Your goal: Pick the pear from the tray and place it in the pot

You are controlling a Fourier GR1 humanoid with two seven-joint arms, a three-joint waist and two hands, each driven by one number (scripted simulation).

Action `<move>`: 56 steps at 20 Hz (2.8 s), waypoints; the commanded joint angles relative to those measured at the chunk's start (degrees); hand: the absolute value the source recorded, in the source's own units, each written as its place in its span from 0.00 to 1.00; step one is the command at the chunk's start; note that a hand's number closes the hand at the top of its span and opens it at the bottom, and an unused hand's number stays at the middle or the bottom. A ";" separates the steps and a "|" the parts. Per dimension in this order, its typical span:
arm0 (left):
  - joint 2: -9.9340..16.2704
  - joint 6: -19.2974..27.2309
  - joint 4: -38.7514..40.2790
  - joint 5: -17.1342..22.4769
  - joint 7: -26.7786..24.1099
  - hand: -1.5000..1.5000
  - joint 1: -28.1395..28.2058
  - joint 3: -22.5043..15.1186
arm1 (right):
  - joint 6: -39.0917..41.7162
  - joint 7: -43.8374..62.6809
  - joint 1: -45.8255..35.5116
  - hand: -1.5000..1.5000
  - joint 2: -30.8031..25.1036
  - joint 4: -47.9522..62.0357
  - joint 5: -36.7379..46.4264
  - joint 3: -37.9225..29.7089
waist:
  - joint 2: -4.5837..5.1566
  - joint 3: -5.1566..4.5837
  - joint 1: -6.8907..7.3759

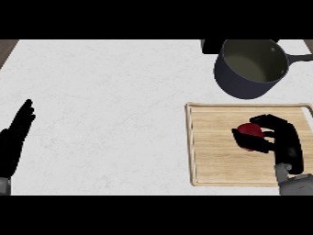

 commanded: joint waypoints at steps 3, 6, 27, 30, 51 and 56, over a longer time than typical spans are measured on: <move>-2.06 -0.49 2.45 -2.52 -1.66 0.50 -1.30 -0.88 | 9.15 -6.79 -2.99 1.00 -1.50 2.72 0.97 3.17 | 0.28 0.07 0.54; -0.67 -2.02 0.71 -1.14 -0.10 0.50 -2.40 -0.52 | 22.41 -15.75 -3.26 1.00 -7.86 -2.35 4.64 16.58 | 0.42 -0.03 4.09; -2.41 -0.17 -1.22 -2.08 0.66 0.50 0.59 1.53 | 23.71 -41.25 -9.03 1.00 -29.94 -21.18 9.02 0.76 | -0.14 0.07 -0.84; -1.69 -1.31 1.08 -2.18 0.22 0.50 -1.10 2.20 | 24.07 -42.04 -5.71 1.00 -28.29 -22.60 0.47 -4.97 | -0.08 0.07 -1.21; -4.36 -3.67 2.01 -4.73 1.37 0.50 -5.39 3.12 | 31.99 -59.33 -42.19 1.00 -14.30 30.21 4.76 -12.54 | 0.56 0.04 1.80; -6.37 -2.39 -0.28 -6.68 1.15 0.50 -3.30 1.12 | 29.44 -68.17 -48.56 1.00 -11.67 47.37 8.93 -12.59 | 0.86 0.09 2.66</move>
